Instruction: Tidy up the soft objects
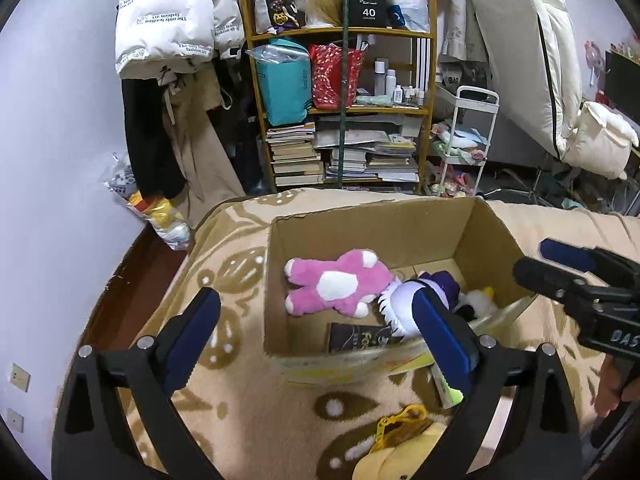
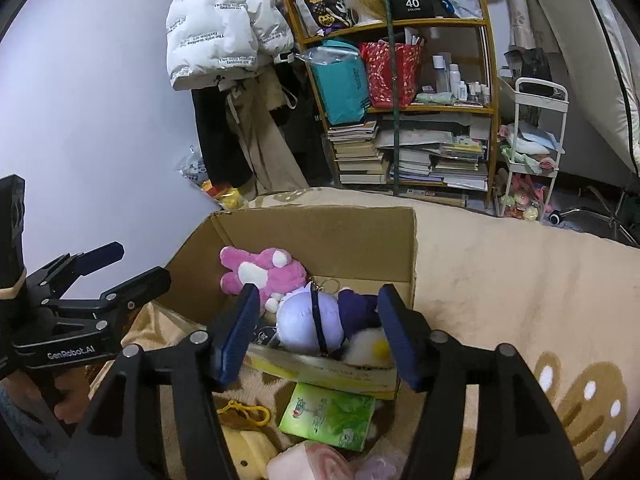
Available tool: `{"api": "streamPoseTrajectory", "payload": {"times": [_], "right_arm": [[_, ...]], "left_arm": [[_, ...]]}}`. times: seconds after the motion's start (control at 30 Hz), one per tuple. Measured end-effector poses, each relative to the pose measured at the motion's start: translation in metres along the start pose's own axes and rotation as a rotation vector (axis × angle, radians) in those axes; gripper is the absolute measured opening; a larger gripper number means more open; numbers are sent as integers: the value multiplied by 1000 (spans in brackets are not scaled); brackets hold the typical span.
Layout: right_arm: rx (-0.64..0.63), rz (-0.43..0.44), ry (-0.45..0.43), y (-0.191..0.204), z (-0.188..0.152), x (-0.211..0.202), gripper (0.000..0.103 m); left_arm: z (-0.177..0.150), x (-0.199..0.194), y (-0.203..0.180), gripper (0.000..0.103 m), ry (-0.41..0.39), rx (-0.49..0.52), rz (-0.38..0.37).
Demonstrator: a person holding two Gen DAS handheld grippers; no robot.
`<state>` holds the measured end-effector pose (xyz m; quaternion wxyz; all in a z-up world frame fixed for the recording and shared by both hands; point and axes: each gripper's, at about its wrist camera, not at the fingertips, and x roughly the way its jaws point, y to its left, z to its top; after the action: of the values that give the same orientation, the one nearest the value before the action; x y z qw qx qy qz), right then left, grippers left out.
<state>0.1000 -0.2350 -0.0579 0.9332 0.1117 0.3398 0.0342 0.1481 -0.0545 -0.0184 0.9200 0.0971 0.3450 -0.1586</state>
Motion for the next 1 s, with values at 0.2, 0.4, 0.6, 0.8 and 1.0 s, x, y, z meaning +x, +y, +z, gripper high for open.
{"api": "streamPoseTrajectory", "payload": {"times": [0.2,0.4,0.6,0.8,1.0], "right_arm": [[41,-46,-14,-6,-4,-21,93],[81,-90,6,-12,-13,-39,102],[128,-114,48,-15,-25,-54,103],[147,-131,76,-14,-38,-66,103],[160,-144,98,-14,-48,-69,103]], "left_arm": [[-14,-21,-1,97,16,3,1],[-25,-37,-2,97,72,-12,-25],[-39,-48,1,97,111,-28,-28],[-52,-52,-4,97,135,-9,-12],[-67,-52,-10,97,179,-17,-23]]}}
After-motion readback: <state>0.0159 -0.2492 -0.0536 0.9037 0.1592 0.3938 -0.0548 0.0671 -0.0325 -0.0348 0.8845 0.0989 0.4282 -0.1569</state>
